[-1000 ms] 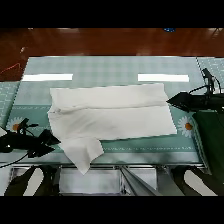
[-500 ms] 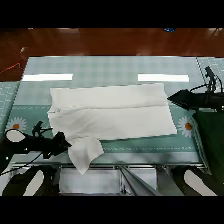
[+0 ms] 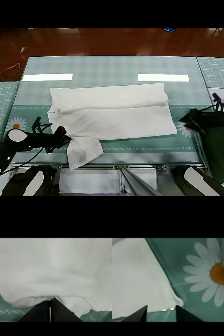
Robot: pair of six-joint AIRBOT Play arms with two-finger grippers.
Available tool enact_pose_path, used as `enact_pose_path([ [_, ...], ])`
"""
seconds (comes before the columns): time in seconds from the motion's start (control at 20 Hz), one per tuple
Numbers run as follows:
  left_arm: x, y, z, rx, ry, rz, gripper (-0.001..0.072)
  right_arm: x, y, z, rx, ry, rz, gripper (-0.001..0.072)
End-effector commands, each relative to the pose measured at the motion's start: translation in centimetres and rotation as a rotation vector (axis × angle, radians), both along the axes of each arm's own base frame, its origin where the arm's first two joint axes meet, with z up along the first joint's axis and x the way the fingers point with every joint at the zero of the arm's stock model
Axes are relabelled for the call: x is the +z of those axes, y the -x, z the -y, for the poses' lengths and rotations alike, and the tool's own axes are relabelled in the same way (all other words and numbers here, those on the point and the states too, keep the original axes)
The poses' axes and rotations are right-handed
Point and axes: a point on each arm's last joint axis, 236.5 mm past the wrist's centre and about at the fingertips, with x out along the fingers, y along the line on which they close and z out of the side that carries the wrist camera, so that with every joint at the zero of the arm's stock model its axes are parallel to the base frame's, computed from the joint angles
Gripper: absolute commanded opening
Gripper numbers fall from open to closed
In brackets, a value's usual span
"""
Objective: Fold the shirts.
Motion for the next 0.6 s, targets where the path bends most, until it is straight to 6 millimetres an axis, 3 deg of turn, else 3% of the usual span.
enact_pose_path([
  [0.0, 0.2, 0.0, 0.2, -0.001, 0.01, -0.001, 0.0022, -2.8, 4.1, -1.4, -0.005, -0.044, -0.145, 0.0412],
  [0.3, 0.2, 0.4, 0.4, -0.01, 0.017, -0.013, 0.0022, -4.1, 4.2, -1.6, -0.026, -0.061, -0.169, 0.0412],
  [0.55, 0.2, 0.3, 0.4, -0.01, 0.017, -0.012, 0.0022, -5.1, 1.2, -2.1, -0.093, -0.122, -0.094, 0.0412],
])
